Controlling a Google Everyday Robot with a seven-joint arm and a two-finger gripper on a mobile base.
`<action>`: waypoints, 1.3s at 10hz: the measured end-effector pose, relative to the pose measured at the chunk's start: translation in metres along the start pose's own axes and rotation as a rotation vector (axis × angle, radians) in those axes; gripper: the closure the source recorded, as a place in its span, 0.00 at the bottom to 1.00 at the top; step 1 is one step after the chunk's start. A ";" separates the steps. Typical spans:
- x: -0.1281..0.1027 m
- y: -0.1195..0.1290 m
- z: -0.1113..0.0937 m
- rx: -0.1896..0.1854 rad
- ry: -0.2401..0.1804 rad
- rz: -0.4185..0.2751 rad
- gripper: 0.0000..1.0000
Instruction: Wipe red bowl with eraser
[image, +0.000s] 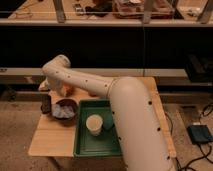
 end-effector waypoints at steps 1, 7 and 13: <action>-0.003 -0.008 0.001 -0.010 0.007 -0.056 0.20; -0.015 -0.029 0.009 -0.041 -0.045 -0.238 0.20; -0.022 -0.029 0.031 -0.087 -0.126 -0.260 0.20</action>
